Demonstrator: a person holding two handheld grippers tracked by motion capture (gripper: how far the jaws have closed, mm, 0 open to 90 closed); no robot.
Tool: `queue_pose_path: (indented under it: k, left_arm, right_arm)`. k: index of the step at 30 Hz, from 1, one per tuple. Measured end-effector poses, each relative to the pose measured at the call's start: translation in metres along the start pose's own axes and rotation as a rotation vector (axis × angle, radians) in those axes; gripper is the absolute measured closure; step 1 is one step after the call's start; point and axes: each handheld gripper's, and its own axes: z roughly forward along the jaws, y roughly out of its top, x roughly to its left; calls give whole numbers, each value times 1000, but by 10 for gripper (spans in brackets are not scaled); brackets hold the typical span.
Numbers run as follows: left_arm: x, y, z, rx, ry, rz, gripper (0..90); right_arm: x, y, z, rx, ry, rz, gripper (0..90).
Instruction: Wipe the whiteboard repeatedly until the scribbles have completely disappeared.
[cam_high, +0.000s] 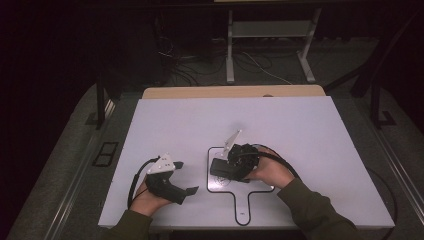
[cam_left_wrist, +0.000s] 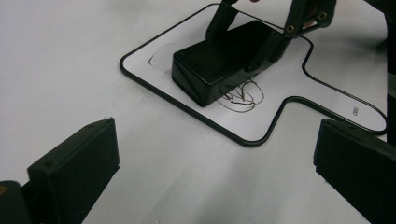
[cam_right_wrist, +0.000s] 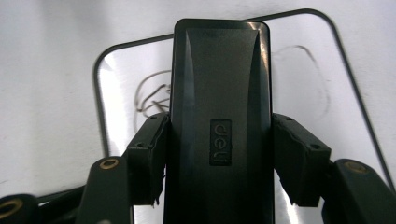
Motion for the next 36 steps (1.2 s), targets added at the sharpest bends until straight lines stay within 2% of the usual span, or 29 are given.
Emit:
queue_pose_path:
  k: [7,9,10,16,21,22,25,29,33,36]
  left_arm:
    - [0,0,0,-1,0,4,0]
    - [0,0,1,2,1,6,0]
    - [-1,0,1,3,1,6,0]
    - [-1,0,0,2,2,2,0]
    - [-1,0,0,2,1,2,0]
    - [-1,0,0,1,1,2,0]
    - [0,0,0,0,0,1,0]
    - [0,0,1,4,1,7,0]
    - [-1,0,1,3,0,5,0]
    - [-1,0,1,5,2,5,0]
  right_arm:
    - [17,5,1,15,29,-49,392]
    - [21,8,2,21,21,-61,393]
    - [22,9,2,21,15,-70,393]
    - [17,14,4,23,-16,-53,394]
    - [9,16,6,28,-26,-15,394]
    - [7,16,6,30,-28,-25,394]
    - [11,16,6,35,-42,-39,394]
    - [19,17,6,42,-31,-72,394]
    - [28,18,5,47,-15,-86,393]
    - [31,19,6,48,-26,-100,393]
